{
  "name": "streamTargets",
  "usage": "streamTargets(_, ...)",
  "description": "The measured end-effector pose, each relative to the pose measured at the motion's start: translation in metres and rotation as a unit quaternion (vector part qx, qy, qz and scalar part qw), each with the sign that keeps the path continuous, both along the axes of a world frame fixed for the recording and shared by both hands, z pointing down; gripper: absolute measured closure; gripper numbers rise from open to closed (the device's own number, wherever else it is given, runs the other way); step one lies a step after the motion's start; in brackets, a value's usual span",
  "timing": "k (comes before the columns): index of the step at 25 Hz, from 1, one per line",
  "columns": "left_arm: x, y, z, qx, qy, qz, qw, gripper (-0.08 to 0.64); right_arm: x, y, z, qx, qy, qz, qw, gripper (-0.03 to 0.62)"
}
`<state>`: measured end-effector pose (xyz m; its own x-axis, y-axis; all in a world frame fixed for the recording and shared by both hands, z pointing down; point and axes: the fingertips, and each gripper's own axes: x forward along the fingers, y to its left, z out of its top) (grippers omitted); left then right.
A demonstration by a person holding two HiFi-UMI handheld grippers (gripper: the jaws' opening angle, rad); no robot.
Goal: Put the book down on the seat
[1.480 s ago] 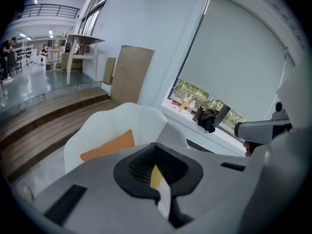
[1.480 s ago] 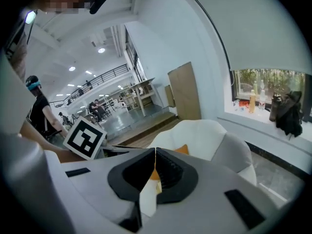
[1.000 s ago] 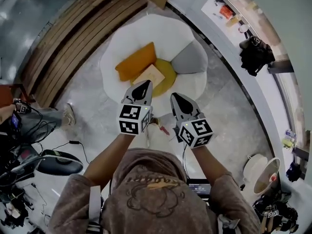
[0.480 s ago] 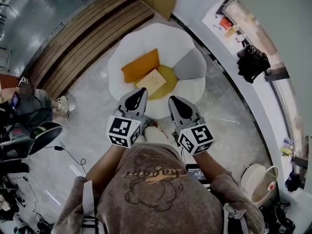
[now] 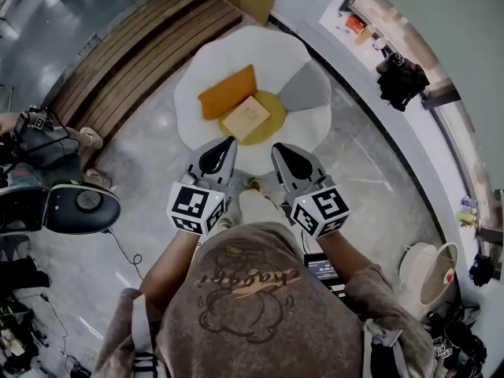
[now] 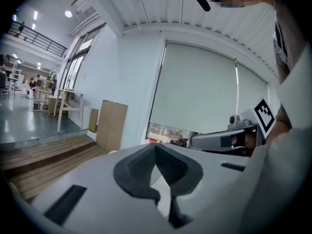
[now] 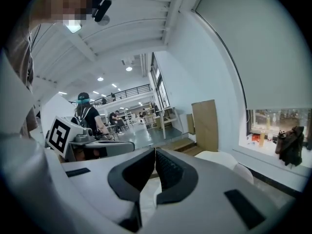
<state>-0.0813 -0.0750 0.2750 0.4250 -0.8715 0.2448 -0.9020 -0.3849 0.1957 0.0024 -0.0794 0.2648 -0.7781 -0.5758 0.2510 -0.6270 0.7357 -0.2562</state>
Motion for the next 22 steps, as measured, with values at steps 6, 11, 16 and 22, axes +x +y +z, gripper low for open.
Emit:
streamTargets(6, -0.003, 0.075, -0.01, 0.018, 0.004, 0.061, 0.998, 0.555, -0.014, 0.082, -0.008, 0.018, -0.012, 0.007, 1.0, 0.572)
streamTargets(11, 0.012, 0.131, -0.027, 0.022, 0.006, 0.096, 0.9951, 0.555, -0.004, 0.139, -0.027, 0.032, -0.016, 0.011, 0.999, 0.572)
streamTargets(16, 0.025, 0.164, -0.039, 0.031, 0.01, 0.109, 0.9935, 0.555, 0.002, 0.176, -0.043, 0.052, -0.014, -0.001, 0.999, 0.572)
streamTargets(22, 0.038, 0.191, -0.055, 0.043, 0.005, 0.116, 0.9923, 0.555, 0.006, 0.207, -0.062, 0.089, -0.018, -0.032, 0.995, 0.572)
